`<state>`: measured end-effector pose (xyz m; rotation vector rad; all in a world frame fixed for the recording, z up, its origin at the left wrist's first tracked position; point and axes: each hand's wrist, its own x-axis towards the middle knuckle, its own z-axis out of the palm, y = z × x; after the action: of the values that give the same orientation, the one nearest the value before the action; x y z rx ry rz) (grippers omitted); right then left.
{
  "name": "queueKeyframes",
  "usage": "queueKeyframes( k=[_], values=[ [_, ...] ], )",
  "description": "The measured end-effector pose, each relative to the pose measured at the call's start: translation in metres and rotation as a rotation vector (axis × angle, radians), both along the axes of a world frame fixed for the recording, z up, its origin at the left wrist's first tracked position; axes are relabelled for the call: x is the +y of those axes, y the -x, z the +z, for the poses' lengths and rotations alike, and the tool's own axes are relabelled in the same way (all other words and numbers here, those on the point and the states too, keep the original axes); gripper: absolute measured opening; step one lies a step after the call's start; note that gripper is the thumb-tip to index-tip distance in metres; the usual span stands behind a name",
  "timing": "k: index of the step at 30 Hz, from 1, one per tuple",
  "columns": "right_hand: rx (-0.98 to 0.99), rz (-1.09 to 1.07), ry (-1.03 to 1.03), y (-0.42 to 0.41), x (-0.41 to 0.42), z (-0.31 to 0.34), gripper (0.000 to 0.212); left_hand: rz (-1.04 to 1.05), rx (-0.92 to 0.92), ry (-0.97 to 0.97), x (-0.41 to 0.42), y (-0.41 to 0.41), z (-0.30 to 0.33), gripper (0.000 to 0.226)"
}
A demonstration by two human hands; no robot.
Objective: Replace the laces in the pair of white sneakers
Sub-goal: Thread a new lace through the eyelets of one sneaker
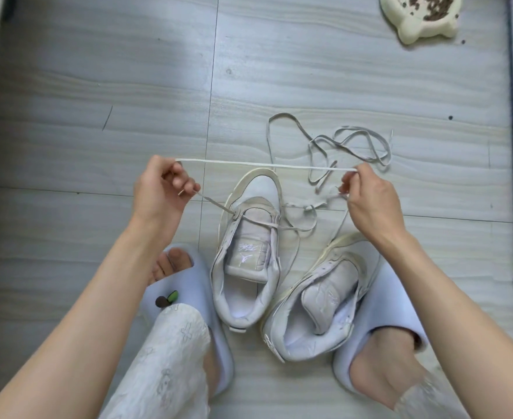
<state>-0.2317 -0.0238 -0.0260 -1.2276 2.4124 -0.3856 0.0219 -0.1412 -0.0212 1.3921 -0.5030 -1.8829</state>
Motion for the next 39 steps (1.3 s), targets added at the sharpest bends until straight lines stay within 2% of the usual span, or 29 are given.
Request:
queueKeyframes(
  k=[4,10,15,18,21,24,27,29,31,33,35,37,38,39],
  values=[
    [-0.047,-0.057,-0.003,0.005,0.005,-0.002,0.025,0.129,0.112,-0.038,-0.003,-0.011,-0.002,0.03],
    [-0.159,-0.267,0.093,0.018,0.012,0.0,0.029,0.131,0.138,-0.038,-0.005,-0.012,-0.004,0.042],
    [-0.16,-0.38,0.123,0.027,0.016,-0.004,0.028,0.263,0.163,-0.081,-0.007,-0.017,-0.007,0.039],
    [-0.284,-0.54,0.153,0.033,0.016,-0.011,0.028,0.22,0.127,-0.051,-0.01,-0.023,-0.01,0.042],
    [-0.568,-0.792,0.243,0.034,0.014,-0.012,0.032,0.057,0.029,0.09,-0.01,-0.024,-0.008,0.037],
    [-0.837,-0.956,0.323,0.028,0.013,-0.011,0.027,-0.186,-0.229,0.287,-0.011,-0.018,0.006,0.038],
    [-0.896,-0.92,0.341,0.018,0.013,-0.012,0.025,-0.413,-0.456,0.506,-0.012,-0.007,0.032,0.03],
    [-0.9,-0.868,0.346,0.009,0.01,-0.013,0.026,-0.535,-0.514,0.644,-0.011,0.003,0.05,0.022],
    [-0.908,-0.826,0.347,0.001,0.004,-0.013,0.026,-0.613,-0.494,0.74,-0.009,0.01,0.067,0.016],
    [-0.915,-0.778,0.326,-0.005,-0.001,-0.012,0.026,-0.622,-0.425,0.777,-0.008,0.014,0.079,0.015],
    [-0.917,-0.713,0.296,-0.009,-0.004,-0.009,0.028,-0.57,-0.443,0.775,-0.012,0.015,0.081,0.017],
    [-0.918,-0.634,0.263,-0.012,-0.007,-0.004,0.029,-0.509,-0.585,0.706,-0.02,0.014,0.069,0.016],
    [-0.915,-0.597,0.246,-0.014,-0.008,-0.001,0.03,-0.535,-0.707,0.651,-0.024,0.013,0.06,0.013],
    [-0.913,-0.567,0.23,-0.016,-0.01,0.002,0.03,-0.601,-0.88,0.599,-0.027,0.011,0.05,0.02]
  ],
)
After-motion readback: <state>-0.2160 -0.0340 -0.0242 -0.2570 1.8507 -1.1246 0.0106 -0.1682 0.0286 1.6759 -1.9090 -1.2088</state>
